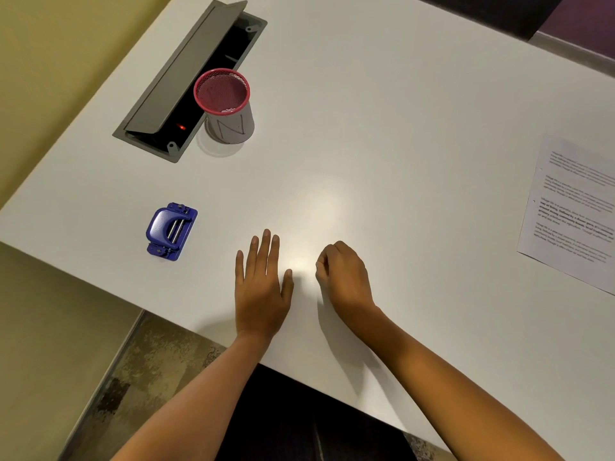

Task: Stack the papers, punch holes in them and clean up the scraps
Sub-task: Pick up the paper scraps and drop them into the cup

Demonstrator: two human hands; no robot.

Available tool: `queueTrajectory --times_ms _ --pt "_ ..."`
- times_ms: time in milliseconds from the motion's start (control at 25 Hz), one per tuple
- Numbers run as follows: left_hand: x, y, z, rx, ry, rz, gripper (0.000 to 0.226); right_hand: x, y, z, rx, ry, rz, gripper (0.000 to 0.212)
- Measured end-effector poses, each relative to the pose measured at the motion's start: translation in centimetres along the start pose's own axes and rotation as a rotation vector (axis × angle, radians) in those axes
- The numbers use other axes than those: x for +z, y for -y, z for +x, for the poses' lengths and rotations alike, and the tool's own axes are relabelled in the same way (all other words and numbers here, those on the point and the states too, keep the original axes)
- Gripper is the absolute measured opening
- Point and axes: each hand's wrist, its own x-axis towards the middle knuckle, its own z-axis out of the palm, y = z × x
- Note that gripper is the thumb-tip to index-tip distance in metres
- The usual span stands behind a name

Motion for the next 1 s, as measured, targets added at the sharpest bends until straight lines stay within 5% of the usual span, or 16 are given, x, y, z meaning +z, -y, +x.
queueTrajectory --times_ms 160,320,520,760,1000 --pt "-0.1 0.0 0.0 0.002 -0.001 -0.001 0.058 -0.2 0.4 0.4 0.082 0.043 0.033 0.012" --pt "-0.2 0.0 0.0 0.004 0.001 -0.007 0.057 -1.7 -0.9 -0.8 0.350 -0.039 0.614 0.005" --pt "-0.3 -0.1 0.0 0.004 0.003 -0.016 0.057 -2.8 -2.3 -2.1 0.555 -0.022 0.959 0.015" --pt "-0.3 -0.1 0.0 0.008 0.003 -0.012 0.057 -1.6 -1.3 -1.1 0.327 -0.200 0.669 0.006" --pt "-0.3 -0.1 -0.1 0.006 0.010 -0.009 0.058 -1.4 -1.0 0.2 0.155 -0.178 0.422 0.009"
